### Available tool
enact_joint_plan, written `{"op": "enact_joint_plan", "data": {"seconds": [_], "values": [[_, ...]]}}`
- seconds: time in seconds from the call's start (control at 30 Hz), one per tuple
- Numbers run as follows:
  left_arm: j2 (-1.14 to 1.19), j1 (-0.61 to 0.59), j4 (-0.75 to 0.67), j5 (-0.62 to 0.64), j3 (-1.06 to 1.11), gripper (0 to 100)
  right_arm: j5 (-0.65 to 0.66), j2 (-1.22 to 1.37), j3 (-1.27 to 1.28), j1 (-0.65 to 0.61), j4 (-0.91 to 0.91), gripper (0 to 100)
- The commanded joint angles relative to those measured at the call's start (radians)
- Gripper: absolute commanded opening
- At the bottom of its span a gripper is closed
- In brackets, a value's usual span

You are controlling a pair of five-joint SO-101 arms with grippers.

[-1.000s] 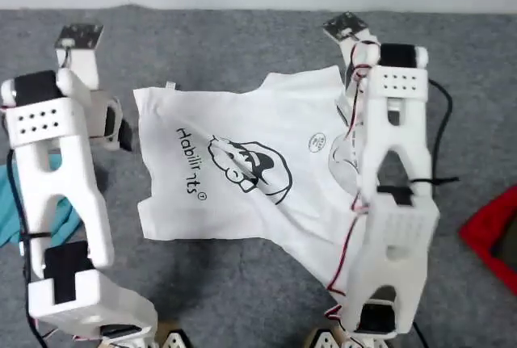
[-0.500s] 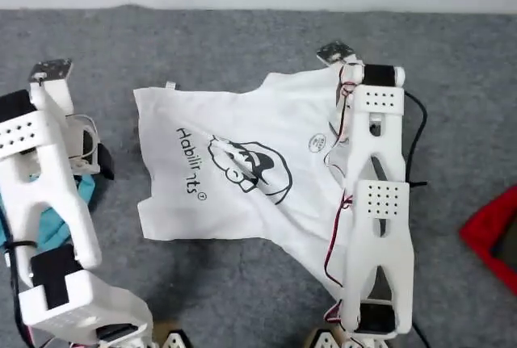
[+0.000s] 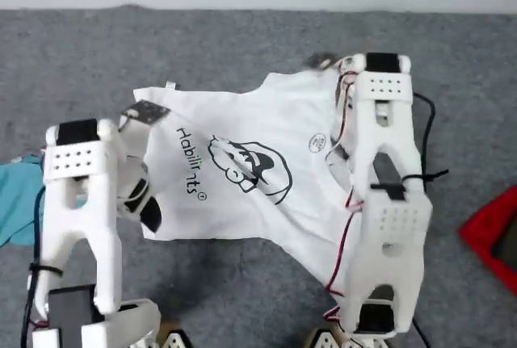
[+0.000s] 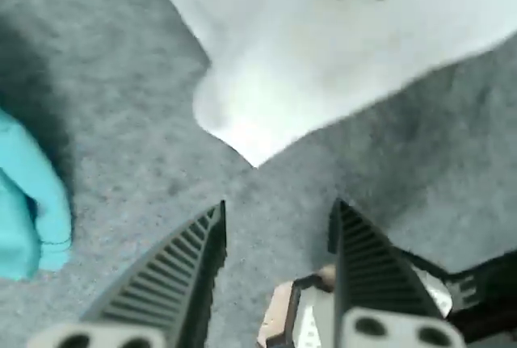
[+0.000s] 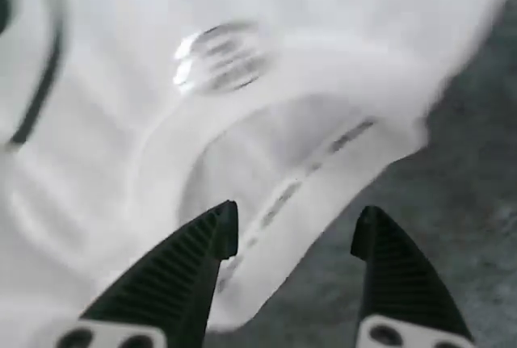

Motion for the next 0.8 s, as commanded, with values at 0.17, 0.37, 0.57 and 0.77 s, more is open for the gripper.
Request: {"op": "enact_joint_plan", "data": {"seconds": [0.17, 0.37, 0.57, 0.77], "values": [[-0.049, 0.014, -0.140, -0.012, 0.076, 20, 0.256, -0.621, 0.720, 0.005, 0.044, 24.1], [-0.049, 0.018, -0.253, 0.006, 0.160, 20, 0.365, -0.852, 1.117, 0.004, 0.007, 24.1], [-0.049, 0.020, -0.358, 0.006, 0.245, 20, 0.365, -0.874, 1.261, 0.004, -0.002, 24.1], [-0.035, 0.034, -0.397, 0.008, 0.255, 20, 0.365, -0.872, 1.338, -0.018, -0.030, 24.1]]}}
